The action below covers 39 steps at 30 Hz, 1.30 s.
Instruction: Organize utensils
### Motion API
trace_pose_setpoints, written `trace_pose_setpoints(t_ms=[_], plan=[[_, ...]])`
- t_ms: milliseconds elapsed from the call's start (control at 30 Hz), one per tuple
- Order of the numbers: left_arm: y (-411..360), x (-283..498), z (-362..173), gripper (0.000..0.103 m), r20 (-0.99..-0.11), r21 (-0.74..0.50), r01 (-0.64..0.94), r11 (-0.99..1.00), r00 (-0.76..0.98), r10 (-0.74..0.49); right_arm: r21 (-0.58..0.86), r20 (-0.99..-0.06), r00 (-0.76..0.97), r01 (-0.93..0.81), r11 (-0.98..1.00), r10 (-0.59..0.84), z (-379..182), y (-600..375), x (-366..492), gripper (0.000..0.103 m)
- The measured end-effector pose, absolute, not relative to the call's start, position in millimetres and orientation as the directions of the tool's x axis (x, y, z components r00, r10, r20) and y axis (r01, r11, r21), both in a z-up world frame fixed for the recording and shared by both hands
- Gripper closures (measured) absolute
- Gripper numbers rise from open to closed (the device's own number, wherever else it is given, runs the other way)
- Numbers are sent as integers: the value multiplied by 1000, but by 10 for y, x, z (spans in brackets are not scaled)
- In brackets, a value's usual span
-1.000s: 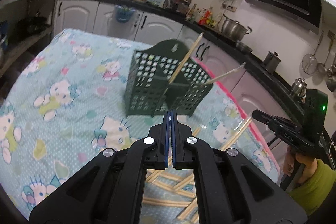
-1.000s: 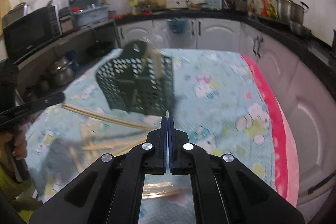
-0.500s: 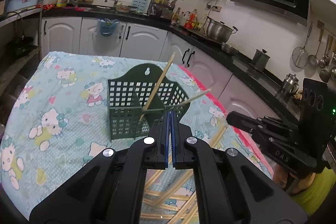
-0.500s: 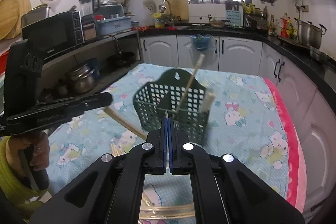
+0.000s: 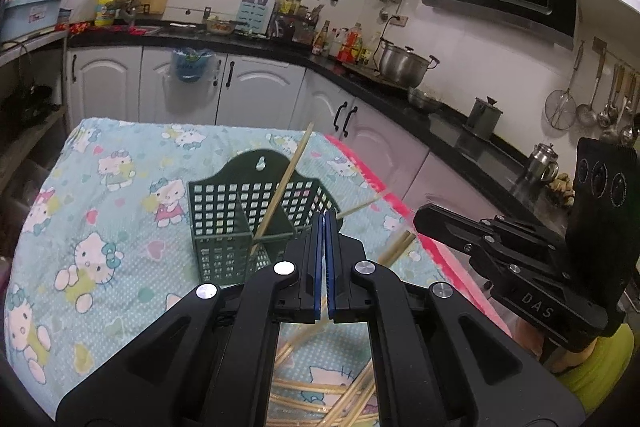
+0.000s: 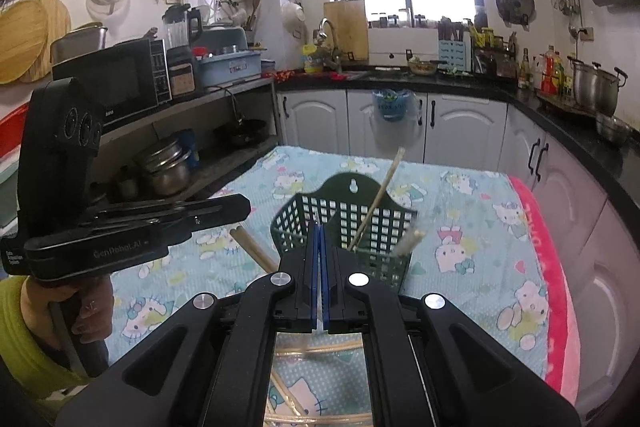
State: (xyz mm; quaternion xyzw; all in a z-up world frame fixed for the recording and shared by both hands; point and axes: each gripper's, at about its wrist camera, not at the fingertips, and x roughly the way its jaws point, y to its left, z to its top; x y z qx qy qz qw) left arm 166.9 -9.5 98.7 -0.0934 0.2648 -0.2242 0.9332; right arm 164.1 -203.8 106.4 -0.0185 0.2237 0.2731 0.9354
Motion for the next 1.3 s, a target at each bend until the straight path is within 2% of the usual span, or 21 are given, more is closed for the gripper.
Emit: trace_pose_setpoints(t_ms=[733, 1300], plan=[[-31, 1792, 2068, 103, -312, -227, 402, 887, 833, -458, 105, -274, 820, -494, 863, 503, 2050, -2088, 1876, 102], [-174, 2178, 2070, 103, -309, -278, 414, 867, 816, -489, 124, -265, 843, -452, 883, 468, 2189, -2067, 2242, 102]])
